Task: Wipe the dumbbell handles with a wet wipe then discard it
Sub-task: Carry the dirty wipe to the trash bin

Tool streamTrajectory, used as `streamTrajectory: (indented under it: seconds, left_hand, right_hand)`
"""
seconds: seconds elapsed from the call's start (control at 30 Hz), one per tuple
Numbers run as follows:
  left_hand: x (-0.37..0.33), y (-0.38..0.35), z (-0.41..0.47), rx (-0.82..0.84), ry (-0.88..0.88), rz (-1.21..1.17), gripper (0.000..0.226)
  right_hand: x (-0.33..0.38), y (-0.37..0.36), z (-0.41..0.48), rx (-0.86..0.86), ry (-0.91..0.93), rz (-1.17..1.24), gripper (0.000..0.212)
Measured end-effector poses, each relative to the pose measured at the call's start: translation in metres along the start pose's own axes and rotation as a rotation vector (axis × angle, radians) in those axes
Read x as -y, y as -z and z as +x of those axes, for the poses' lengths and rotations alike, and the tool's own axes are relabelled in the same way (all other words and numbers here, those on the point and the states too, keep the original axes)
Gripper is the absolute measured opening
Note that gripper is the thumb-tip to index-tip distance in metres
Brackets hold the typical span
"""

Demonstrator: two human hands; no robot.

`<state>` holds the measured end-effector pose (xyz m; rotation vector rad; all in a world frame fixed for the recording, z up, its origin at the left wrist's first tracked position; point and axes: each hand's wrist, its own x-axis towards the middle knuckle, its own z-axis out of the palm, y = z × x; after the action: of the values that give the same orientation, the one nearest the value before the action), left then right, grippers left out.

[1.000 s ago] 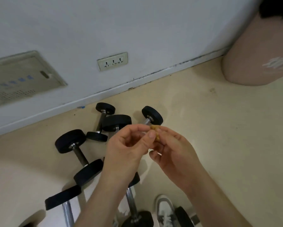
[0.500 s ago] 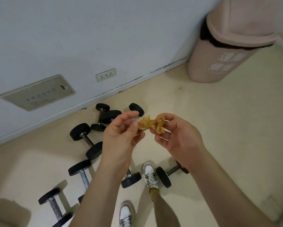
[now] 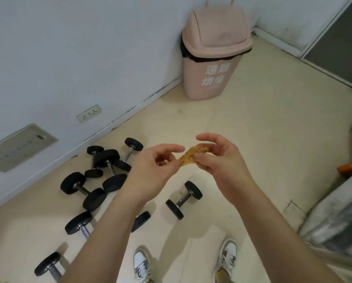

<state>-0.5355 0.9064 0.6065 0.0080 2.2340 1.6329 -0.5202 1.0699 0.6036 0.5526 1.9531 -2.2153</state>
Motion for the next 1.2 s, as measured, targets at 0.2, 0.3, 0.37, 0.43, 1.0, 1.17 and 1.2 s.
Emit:
streamTrajectory:
  seconds: [0.2,0.3,0.37,0.43,1.0,1.17,1.2]
  left_hand:
    - [-0.056,-0.13,0.028,-0.042,-0.034,0.256,0.005]
    - [-0.077,-0.185,0.043,-0.059,-0.001,0.138,0.006]
    - [-0.089,-0.21,0.052,-0.054,0.032,0.0,0.013]
    - [-0.101,-0.233,0.069,-0.063,0.078,-0.114,0.026]
    - [-0.23,-0.323,0.386,-0.055,-0.022,-0.41,0.017]
    - [-0.264,-0.324,0.479,-0.08,-0.091,-0.315,0.019]
    - [-0.27,-0.324,0.502,-0.089,-0.096,-0.313,0.022]
  right_hand:
    - [0.03,0.143,0.009,-0.088,0.087,-0.402,0.014]
    - [0.046,0.21,0.019,0.011,-0.036,-0.244,0.004]
    - [0.053,0.244,0.027,0.063,-0.11,-0.043,0.005]
    - [0.06,0.27,0.038,0.056,-0.177,0.179,0.013]
    - [0.192,0.356,0.319,0.056,-0.065,0.076,0.006]
    - [0.231,0.377,0.415,0.041,-0.057,0.18,0.022]
    - [0.237,0.382,0.438,0.039,-0.051,0.189,0.024]
